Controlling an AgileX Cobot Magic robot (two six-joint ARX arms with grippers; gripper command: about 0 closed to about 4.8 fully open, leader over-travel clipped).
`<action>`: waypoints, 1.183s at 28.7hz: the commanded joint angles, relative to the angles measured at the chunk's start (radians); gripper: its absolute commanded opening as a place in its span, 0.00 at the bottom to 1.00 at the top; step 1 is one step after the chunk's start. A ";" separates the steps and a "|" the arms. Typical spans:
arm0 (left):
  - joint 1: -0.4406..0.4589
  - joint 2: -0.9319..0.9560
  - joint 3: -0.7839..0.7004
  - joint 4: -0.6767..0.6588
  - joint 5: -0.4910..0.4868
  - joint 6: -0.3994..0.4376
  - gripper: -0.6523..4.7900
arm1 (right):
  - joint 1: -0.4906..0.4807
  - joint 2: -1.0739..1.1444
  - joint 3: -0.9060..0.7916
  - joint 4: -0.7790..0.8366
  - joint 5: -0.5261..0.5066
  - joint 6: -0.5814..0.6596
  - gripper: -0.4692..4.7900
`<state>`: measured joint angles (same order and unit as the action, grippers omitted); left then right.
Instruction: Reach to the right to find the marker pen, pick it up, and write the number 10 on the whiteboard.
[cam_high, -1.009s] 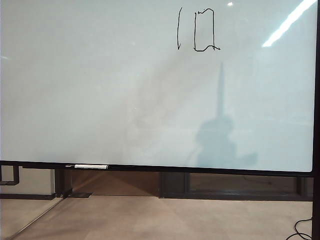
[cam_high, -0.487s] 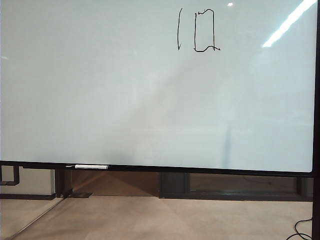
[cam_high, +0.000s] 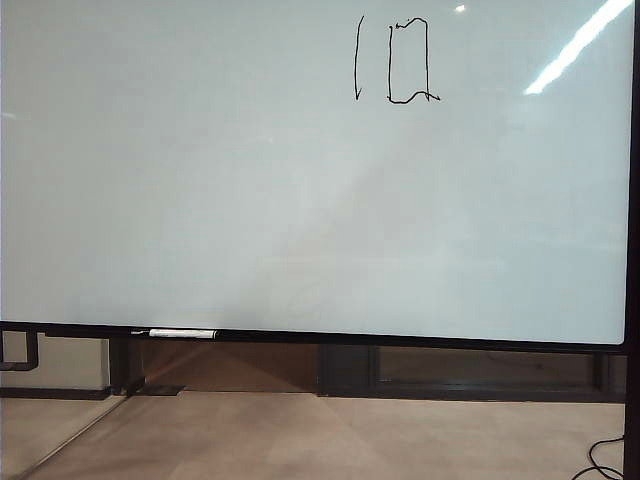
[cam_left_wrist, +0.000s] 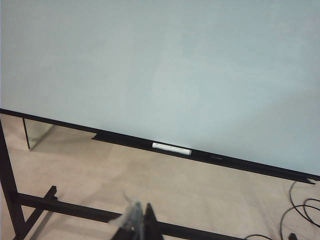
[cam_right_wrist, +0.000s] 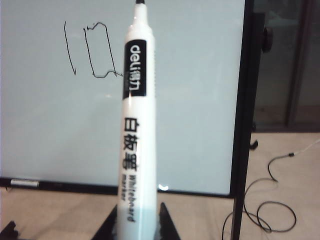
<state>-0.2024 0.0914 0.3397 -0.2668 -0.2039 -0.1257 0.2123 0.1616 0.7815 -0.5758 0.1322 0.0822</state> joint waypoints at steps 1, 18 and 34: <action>0.008 -0.021 -0.049 0.098 -0.014 0.041 0.11 | 0.001 -0.032 -0.017 -0.006 -0.019 0.008 0.08; 0.211 -0.089 -0.309 0.254 0.141 0.164 0.11 | 0.005 -0.040 -0.152 0.072 -0.109 -0.008 0.08; 0.211 -0.089 -0.331 0.227 0.166 0.171 0.11 | 0.006 -0.049 -0.268 0.193 -0.037 -0.003 0.08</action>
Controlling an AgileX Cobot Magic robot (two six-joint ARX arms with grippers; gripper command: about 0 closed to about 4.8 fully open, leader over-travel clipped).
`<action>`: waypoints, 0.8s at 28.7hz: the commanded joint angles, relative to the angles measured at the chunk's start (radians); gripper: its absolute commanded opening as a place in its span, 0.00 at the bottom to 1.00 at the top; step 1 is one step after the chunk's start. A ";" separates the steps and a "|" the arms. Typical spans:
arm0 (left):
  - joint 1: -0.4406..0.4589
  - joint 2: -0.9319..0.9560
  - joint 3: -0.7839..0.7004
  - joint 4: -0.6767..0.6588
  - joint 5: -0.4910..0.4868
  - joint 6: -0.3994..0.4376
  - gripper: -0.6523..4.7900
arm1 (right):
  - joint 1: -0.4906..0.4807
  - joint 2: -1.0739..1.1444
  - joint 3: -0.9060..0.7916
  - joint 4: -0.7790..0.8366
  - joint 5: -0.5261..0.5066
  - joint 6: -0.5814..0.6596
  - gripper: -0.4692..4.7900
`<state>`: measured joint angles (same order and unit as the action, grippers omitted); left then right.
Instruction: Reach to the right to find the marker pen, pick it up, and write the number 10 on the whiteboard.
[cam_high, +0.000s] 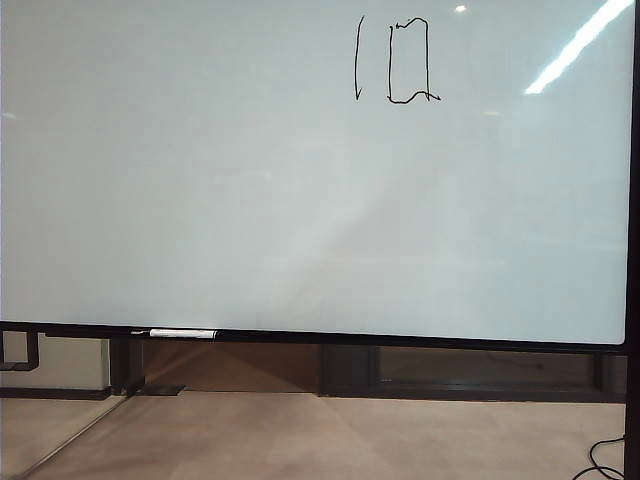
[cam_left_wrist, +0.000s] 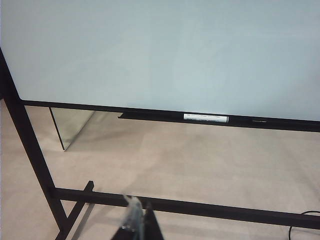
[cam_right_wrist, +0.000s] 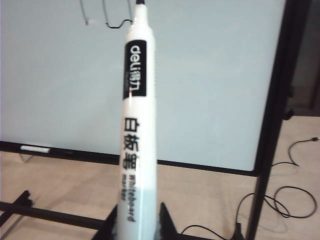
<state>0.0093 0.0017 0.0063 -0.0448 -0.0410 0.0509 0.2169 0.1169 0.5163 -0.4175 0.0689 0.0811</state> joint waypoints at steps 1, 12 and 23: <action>0.000 0.001 0.003 0.005 0.003 -0.006 0.11 | 0.001 -0.008 -0.011 0.045 0.027 0.003 0.08; 0.000 0.001 0.003 0.001 0.003 -0.006 0.11 | 0.000 -0.113 -0.112 0.084 0.137 0.050 0.08; 0.000 0.001 0.003 0.001 0.003 -0.006 0.11 | -0.001 -0.112 -0.114 0.019 0.282 0.103 0.09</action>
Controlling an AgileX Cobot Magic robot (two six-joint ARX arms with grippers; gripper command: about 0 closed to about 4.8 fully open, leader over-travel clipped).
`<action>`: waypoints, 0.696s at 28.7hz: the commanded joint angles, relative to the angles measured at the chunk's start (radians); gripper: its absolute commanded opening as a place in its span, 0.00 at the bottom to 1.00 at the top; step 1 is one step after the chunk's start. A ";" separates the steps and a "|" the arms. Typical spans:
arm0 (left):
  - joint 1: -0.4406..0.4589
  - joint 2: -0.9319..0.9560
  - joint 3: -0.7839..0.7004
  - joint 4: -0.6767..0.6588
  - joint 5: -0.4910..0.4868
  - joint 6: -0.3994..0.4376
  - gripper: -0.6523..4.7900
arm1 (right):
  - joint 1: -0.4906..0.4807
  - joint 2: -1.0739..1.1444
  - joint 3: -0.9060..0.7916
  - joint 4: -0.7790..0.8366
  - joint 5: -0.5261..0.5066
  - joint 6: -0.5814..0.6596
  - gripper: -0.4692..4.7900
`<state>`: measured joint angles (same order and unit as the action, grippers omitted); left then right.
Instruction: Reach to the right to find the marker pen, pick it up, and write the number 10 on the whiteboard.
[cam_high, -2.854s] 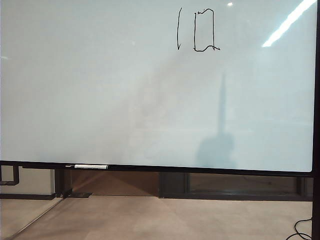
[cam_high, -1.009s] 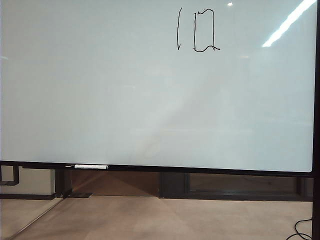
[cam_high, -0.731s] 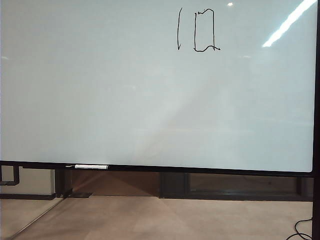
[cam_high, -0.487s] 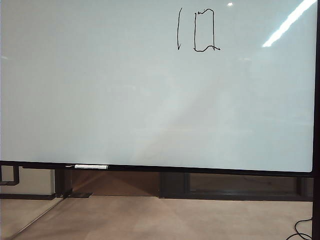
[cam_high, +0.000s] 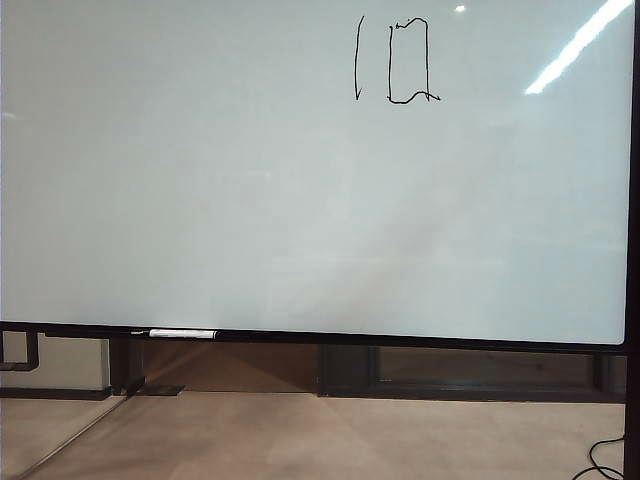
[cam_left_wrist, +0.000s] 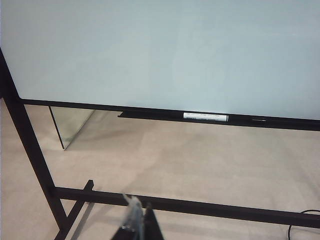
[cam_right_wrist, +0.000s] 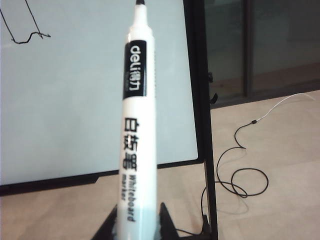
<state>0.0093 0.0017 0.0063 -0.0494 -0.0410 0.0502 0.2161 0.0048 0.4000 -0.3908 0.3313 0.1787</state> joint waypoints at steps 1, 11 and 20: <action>0.000 0.000 0.003 0.005 0.003 -0.005 0.11 | 0.000 0.000 0.000 -0.010 0.036 0.005 0.09; 0.000 0.001 0.003 0.005 0.003 -0.005 0.11 | 0.002 0.000 -0.002 -0.075 0.048 0.001 0.09; 0.000 0.000 0.003 0.005 0.003 -0.005 0.11 | 0.002 0.000 -0.018 -0.127 0.029 -0.006 0.09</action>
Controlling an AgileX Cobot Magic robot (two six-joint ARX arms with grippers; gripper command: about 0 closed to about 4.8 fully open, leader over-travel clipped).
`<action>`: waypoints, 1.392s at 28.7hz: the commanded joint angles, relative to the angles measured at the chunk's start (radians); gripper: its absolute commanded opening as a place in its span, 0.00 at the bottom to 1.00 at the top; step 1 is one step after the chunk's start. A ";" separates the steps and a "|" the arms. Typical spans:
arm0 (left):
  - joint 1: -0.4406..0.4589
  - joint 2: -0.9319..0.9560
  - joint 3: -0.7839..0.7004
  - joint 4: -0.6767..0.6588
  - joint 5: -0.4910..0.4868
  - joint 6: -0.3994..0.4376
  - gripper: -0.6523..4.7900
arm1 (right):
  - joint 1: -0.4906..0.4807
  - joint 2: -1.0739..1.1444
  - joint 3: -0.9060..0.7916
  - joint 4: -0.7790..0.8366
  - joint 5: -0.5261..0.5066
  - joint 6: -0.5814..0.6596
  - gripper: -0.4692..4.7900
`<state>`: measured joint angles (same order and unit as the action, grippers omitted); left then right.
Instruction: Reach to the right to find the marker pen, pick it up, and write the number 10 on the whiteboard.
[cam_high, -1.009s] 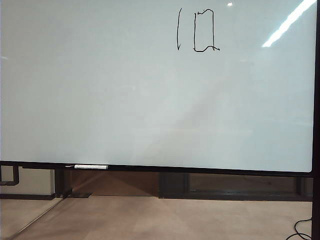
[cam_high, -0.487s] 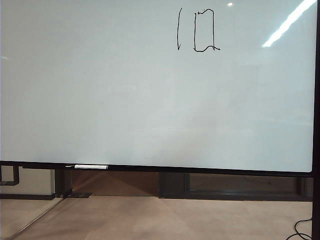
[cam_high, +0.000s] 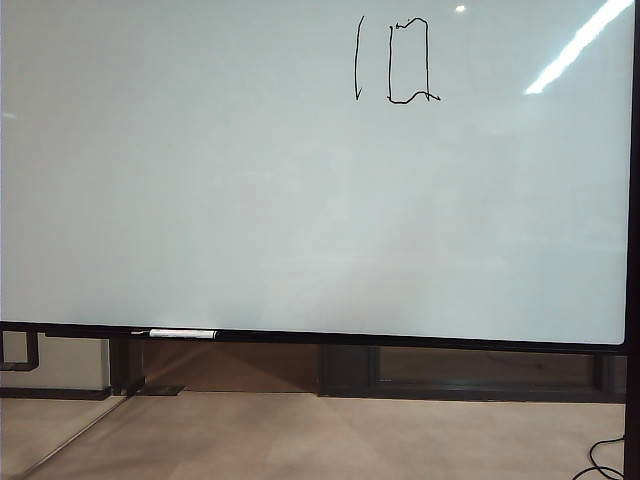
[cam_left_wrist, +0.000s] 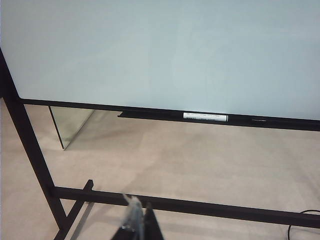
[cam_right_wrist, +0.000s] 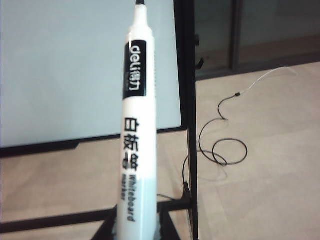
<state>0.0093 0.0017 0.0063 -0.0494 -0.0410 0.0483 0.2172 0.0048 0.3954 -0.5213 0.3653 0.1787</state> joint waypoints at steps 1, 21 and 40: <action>0.000 0.000 0.003 0.005 0.003 -0.003 0.11 | 0.002 0.000 -0.027 0.021 -0.006 -0.011 0.09; 0.000 0.001 0.003 0.005 0.003 -0.003 0.11 | 0.000 -0.001 -0.290 0.265 -0.076 -0.112 0.09; -0.002 0.001 0.003 0.005 0.003 -0.003 0.11 | -0.011 -0.001 -0.380 0.344 -0.183 -0.108 0.09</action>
<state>0.0090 0.0021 0.0063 -0.0494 -0.0406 0.0486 0.2050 0.0029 0.0162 -0.1921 0.1822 0.0700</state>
